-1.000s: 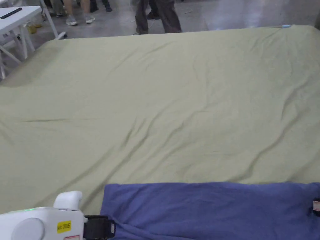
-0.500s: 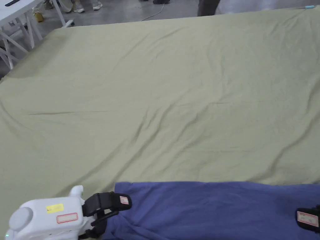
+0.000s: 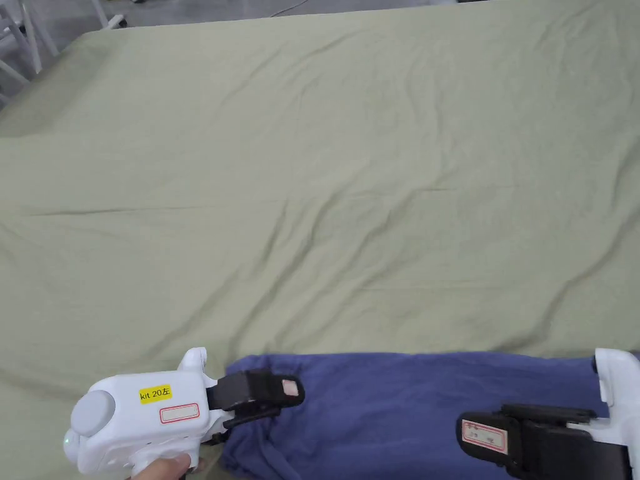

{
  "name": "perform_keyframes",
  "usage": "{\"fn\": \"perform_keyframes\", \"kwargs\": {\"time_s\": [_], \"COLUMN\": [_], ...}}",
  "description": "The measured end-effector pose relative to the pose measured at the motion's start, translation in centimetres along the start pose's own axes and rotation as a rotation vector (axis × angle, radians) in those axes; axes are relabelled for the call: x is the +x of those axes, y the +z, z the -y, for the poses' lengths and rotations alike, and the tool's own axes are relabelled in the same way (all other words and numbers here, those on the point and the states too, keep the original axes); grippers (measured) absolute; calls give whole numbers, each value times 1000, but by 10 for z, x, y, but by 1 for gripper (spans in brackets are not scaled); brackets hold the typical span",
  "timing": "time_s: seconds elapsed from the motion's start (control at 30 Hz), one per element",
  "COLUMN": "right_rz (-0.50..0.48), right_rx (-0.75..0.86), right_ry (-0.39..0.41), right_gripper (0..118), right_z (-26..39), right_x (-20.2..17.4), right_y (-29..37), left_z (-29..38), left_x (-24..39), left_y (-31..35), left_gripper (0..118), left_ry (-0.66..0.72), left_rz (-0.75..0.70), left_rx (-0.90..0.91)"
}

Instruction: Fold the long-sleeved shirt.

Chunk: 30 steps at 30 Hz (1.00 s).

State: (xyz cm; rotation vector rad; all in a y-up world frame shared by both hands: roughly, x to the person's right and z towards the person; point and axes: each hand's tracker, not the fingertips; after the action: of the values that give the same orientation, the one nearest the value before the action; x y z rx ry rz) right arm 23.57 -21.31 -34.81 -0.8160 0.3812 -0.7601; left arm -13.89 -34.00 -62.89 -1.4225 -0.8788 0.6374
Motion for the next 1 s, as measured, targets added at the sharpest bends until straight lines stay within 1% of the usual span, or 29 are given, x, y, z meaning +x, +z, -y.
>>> {"fn": "perform_keyframes", "kwargs": {"time_s": [0.03, 0.1, 0.13, 0.2, 0.23, 0.27, 0.33, 0.37, 0.5, 0.63, 0.7, 0.77, 0.83, 1.0], "right_rz": [2, 5, 10, 43, 51, 59, 88, 98, 137, 154, 152, 153, 159, 226], "right_rx": [-2, -7, -8, -3, -2, 0, 12, 15, 32, 61, 74, 83, 83, 77], "right_ry": [0, -6, -9, -19, -28, -34, -55, -65, -108, -152, -161, -162, -144, -66], "right_gripper": [0, 0, 0, 0, 0, 0, 0, 0, 0, 0, 0, 0, 0, 0], "right_z": [0, 0, 0, -1, -1, -1, -3, -4, -8, -13, -16, -20, -23, -27], "right_x": [-1, -1, -1, -1, -1, 0, -1, 0, 1, -2, -6, -11, -19, -38], "right_y": [-3, -7, -7, -6, -4, -2, 2, 4, 7, 10, 12, 12, 10, 2], "left_z": [-1, 6, 7, 8, 9, 8, 7, 6, 9, 10, 10, 7, 4, -2], "left_x": [-8, -42, -45, -39, -35, -34, -31, -30, -22, -27, -33, -44, -56, -73], "left_y": [-3, -18, -15, 0, 9, 17, 43, 52, 85, 107, 121, 139, 164, 237], "left_gripper": [5, 5, 5, 5, 5, 5, 5, 5, 5, 5, 5, 5, 5, 5], "left_ry": [78, 254, 284, 255, 238, 232, 250, 263, 246, 285, 282, 311, 335, 336], "left_rz": [59, 190, 240, 274, 248, 254, 342, 363, 392, 465, 473, 471, 459, 342], "left_rx": [49, -4, 28, 34, 50, 55, 100, 105, 89, 104, 129, 181, 245, 381]}}
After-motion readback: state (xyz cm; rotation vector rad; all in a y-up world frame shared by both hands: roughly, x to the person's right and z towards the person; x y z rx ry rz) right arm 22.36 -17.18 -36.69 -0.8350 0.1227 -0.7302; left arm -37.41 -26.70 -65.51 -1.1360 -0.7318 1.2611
